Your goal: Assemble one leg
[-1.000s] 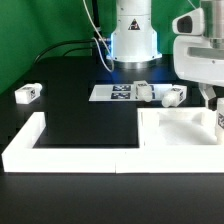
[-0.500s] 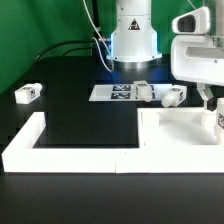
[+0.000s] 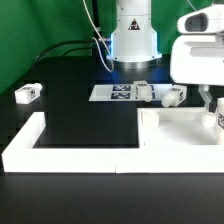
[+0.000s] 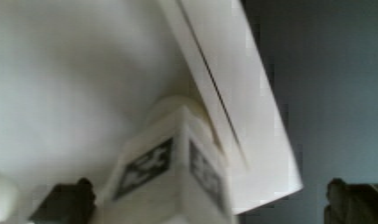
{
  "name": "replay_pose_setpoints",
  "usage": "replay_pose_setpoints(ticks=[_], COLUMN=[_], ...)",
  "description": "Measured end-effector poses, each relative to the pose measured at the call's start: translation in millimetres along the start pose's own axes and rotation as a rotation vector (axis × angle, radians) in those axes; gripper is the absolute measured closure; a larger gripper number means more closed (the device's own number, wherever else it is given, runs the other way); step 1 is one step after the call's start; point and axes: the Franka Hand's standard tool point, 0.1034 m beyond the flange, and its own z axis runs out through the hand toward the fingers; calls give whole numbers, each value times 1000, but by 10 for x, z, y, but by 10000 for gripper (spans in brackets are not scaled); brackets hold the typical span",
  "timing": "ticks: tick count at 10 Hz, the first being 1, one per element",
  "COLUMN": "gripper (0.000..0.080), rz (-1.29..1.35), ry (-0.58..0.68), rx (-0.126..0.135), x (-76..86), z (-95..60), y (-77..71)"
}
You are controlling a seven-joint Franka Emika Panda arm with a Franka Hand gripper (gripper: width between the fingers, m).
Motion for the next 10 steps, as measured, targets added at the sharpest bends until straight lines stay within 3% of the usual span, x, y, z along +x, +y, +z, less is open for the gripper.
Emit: replay_pose_setpoints(ticks=[2, 4, 6, 7, 10], gripper=[150, 150, 437, 509, 509], rz=[-398, -472, -457, -391, -167], ry=[14, 14, 14, 15, 19], rx=[-1, 1, 1, -3, -3], x=[35, 40, 41, 57, 69], z=[-20, -9, -6, -5, -2], y=[7, 24, 28, 61, 83])
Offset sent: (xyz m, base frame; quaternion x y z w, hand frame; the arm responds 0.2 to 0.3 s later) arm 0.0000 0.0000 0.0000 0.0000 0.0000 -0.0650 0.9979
